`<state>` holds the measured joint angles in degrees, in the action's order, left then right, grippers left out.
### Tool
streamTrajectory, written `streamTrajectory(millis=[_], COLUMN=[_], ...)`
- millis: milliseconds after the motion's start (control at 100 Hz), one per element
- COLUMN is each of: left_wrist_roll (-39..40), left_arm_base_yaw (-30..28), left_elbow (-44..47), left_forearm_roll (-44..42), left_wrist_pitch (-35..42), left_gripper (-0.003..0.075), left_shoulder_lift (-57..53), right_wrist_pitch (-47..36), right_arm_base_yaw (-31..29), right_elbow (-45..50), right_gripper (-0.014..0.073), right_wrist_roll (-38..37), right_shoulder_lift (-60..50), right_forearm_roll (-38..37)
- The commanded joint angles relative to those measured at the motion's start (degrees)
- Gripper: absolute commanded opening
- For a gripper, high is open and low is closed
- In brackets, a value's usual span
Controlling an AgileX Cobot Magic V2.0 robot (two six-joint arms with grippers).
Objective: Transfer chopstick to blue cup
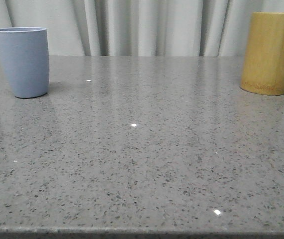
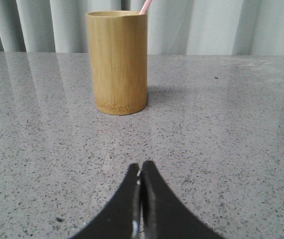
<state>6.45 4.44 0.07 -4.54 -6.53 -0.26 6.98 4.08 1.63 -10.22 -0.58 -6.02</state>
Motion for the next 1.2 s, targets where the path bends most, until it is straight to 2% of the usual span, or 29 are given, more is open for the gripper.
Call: streamTrajectory(millis=[0,150,300,410,510,610,940,1050,1190], left_wrist_roll=[0.3,0.5,0.5,0.5,0.5,0.5,0.3,-0.2,-0.2], left_arm_base_yaw=[0.0,0.0,0.0,0.0,0.0,0.0,0.0,0.0,0.0], left_elbow=[0.6,0.6,-1.5,-5.0,-9.5,-16.7,-45.3,-52.5,-57.2], left_forearm_roll=[0.0,0.7,4.9,6.0,10.8,11.1,11.1,11.1,11.1], left_wrist_pitch=[4.8,6.5,5.6,3.3,1.5,-4.7,-34.8,-39.5,-42.3], left_gripper=[-0.0019,-0.0019,-0.0019,-0.0019,-0.0019,-0.0019,-0.0019,-0.0019,-0.0019], left_shoulder_lift=[-1.9,-1.9,-1.9,-0.7,2.6,8.2,30.7,35.8,39.6], right_wrist_pitch=[-5.1,-5.8,-11.0,-8.9,-3.1,2.9,27.3,35.0,39.4], right_arm_base_yaw=[-0.2,-0.2,-0.2,-0.2,-0.2,-0.1,-0.1,-0.1,-0.1], right_elbow=[0.0,0.0,-0.3,-3.3,-7.6,-12.6,-35.1,-43.9,-51.4], right_gripper=[-0.0067,-0.0067,-0.0067,-0.0067,-0.0067,-0.0067,-0.0067,-0.0067,-0.0067], right_wrist_roll=[0.4,0.4,0.4,0.4,0.3,0.2,0.2,0.2,0.2], right_shoulder_lift=[-0.9,-0.9,-0.9,-0.7,-0.3,1.9,17.7,24.1,30.0], right_forearm_roll=[0.0,0.0,0.0,0.0,0.3,1.8,1.6,1.6,1.6])
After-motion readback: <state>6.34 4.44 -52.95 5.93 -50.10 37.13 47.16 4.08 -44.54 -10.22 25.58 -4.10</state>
